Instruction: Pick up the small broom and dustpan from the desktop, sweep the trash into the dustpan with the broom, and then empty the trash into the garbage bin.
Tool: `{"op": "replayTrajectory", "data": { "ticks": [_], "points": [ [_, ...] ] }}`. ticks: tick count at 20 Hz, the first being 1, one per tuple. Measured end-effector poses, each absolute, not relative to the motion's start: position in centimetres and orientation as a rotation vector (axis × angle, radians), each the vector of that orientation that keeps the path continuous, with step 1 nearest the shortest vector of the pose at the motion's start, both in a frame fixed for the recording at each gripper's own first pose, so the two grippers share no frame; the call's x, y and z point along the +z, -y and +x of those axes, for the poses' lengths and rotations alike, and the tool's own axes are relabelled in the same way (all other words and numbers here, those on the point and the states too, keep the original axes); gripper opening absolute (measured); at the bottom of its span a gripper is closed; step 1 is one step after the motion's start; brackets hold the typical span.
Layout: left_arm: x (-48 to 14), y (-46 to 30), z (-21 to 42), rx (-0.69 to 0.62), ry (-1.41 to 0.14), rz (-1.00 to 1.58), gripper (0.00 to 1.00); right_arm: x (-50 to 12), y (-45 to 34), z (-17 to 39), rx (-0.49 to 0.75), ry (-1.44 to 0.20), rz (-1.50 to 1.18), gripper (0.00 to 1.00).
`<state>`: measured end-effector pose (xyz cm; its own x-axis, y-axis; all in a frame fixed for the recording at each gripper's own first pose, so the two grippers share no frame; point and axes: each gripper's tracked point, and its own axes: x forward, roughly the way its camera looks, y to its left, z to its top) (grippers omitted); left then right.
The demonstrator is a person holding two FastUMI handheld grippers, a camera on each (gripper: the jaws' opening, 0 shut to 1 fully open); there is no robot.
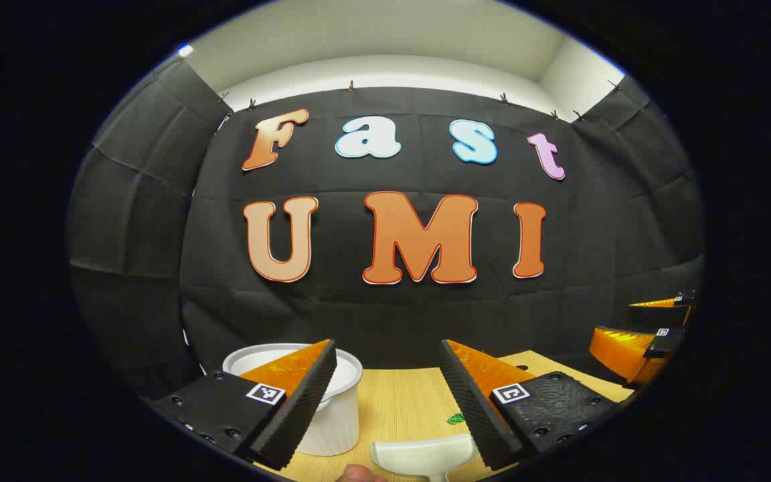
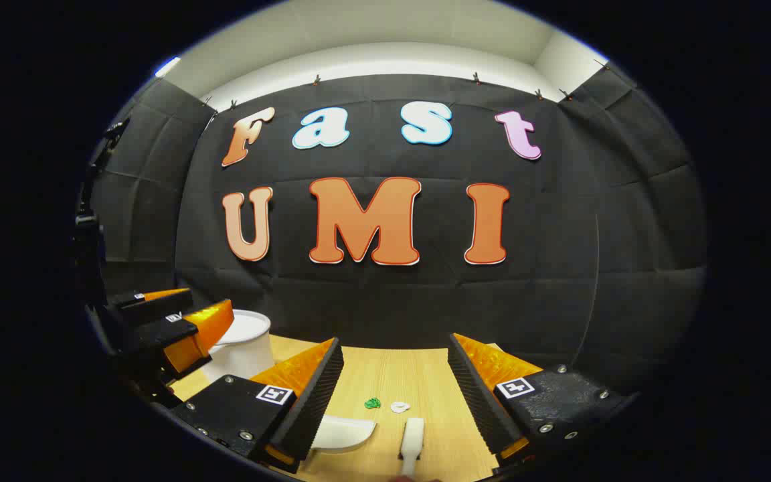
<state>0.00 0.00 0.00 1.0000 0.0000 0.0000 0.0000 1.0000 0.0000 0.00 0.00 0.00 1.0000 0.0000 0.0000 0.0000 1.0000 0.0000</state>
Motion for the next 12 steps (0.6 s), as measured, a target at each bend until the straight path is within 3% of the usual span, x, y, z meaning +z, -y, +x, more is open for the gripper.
{"op": "replayTrajectory", "data": {
  "ticks": [9,12],
  "points": [
    [0.7,2.6,0.1,-0.014,-0.006,-0.039,0.96,0.7,1.9,-0.3,0.052,0.024,0.020,0.95],
    [0.7,3.7,-0.6,-0.072,0.001,-0.030,0.96,0.2,2.2,-0.7,0.052,0.011,0.031,0.95]
  ]
}}
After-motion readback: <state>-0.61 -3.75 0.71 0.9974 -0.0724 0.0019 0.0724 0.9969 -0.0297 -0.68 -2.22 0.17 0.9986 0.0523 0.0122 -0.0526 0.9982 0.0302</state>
